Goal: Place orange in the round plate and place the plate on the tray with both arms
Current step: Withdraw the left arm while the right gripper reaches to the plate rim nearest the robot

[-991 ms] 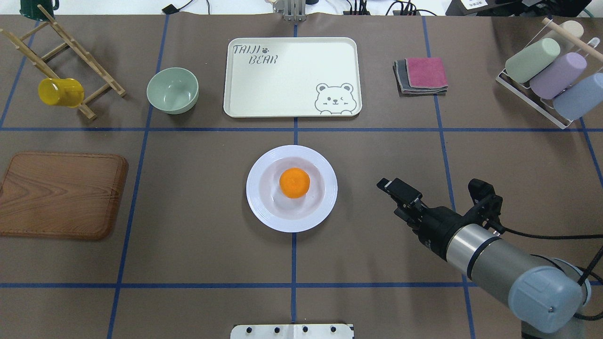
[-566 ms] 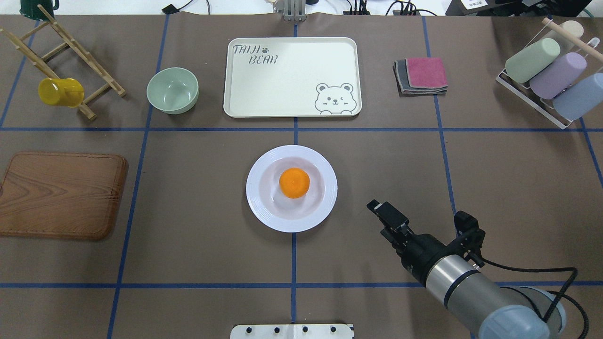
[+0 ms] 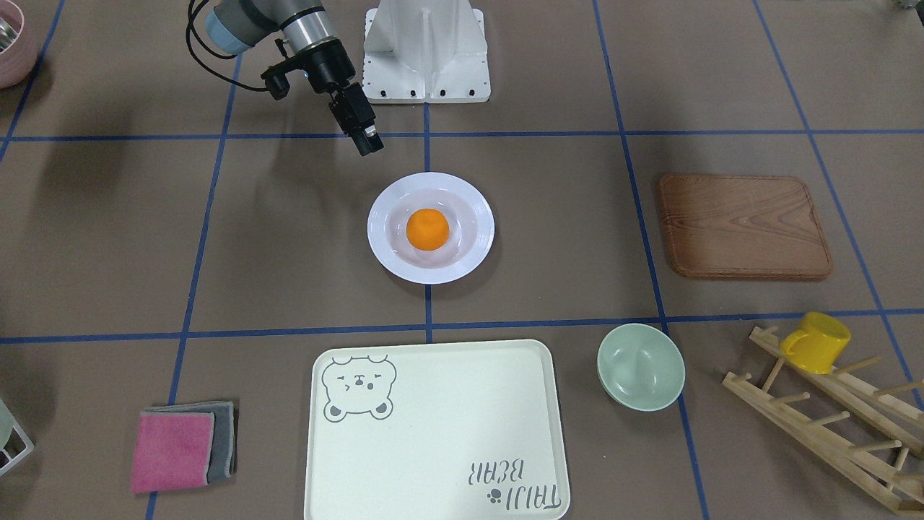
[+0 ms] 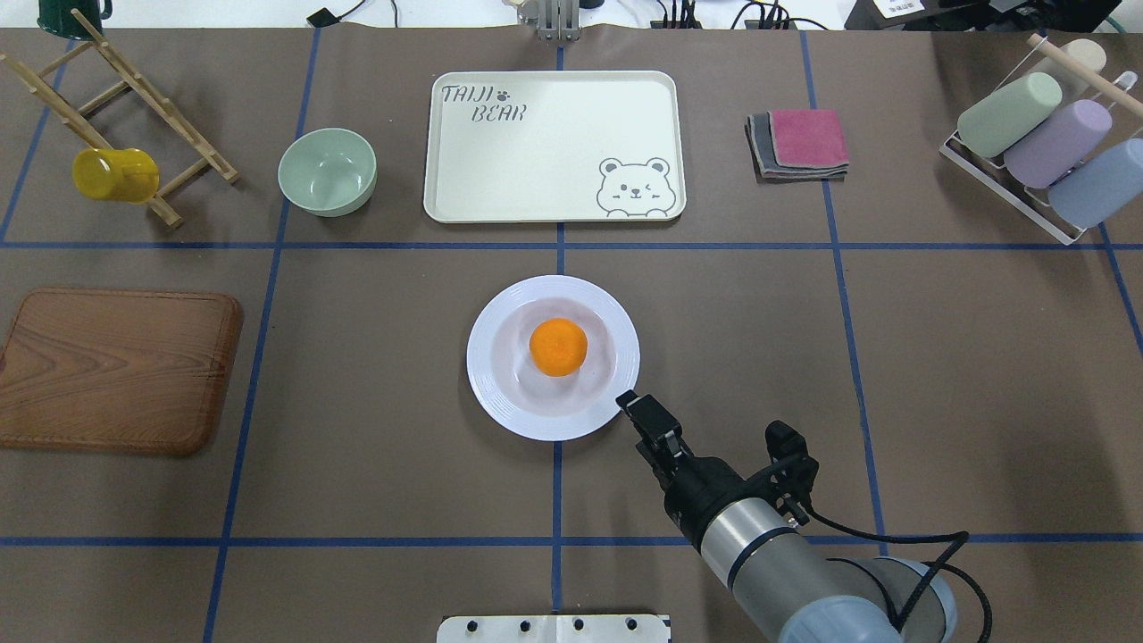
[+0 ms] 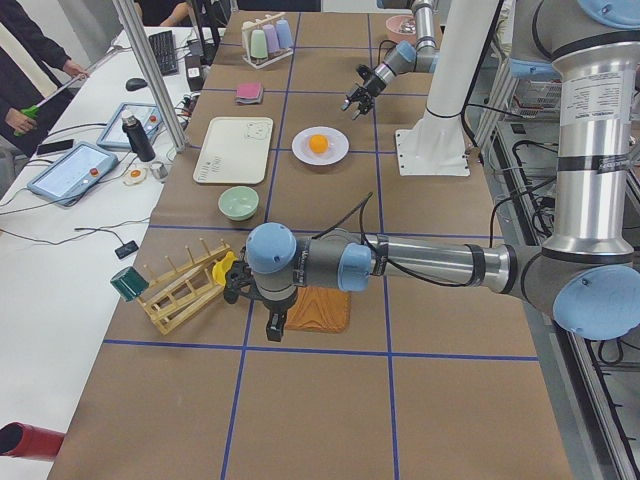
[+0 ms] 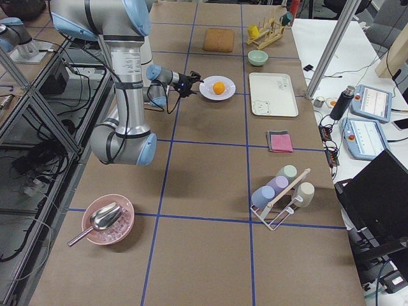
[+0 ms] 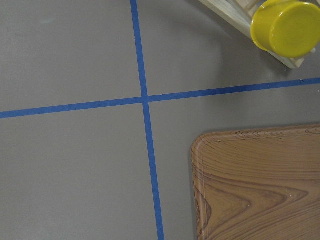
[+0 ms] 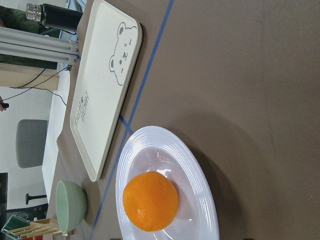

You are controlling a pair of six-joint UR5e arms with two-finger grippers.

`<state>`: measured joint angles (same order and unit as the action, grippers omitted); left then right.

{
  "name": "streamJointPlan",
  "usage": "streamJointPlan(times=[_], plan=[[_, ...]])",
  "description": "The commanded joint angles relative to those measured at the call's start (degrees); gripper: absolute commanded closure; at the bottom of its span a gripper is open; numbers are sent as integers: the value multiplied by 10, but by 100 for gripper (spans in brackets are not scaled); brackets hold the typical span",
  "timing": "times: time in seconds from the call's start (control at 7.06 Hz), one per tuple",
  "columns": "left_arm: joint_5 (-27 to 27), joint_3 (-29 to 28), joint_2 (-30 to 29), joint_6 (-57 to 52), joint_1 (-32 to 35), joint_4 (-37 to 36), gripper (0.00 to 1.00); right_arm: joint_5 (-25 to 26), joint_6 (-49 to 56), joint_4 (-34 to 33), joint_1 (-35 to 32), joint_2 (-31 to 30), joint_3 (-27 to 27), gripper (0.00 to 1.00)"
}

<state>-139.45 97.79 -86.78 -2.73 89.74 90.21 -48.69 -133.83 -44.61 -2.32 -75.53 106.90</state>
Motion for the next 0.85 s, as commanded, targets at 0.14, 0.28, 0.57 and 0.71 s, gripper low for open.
streamJointPlan(times=[0.14, 0.28, 0.57, 0.71], plan=[[0, 0, 5, 0, 0, 1, 2, -33, -16, -68, -33, 46, -59, 18], [0, 0, 5, 0, 0, 1, 2, -47, -16, -69, -47, 63, -80, 21], [0, -1, 5, 0, -1, 1, 2, -62, -17, -69, -61, 85, -106, 42], [0, 0, 4, 0, -1, 1, 2, -62, -24, -69, -63, 88, -111, 63]])
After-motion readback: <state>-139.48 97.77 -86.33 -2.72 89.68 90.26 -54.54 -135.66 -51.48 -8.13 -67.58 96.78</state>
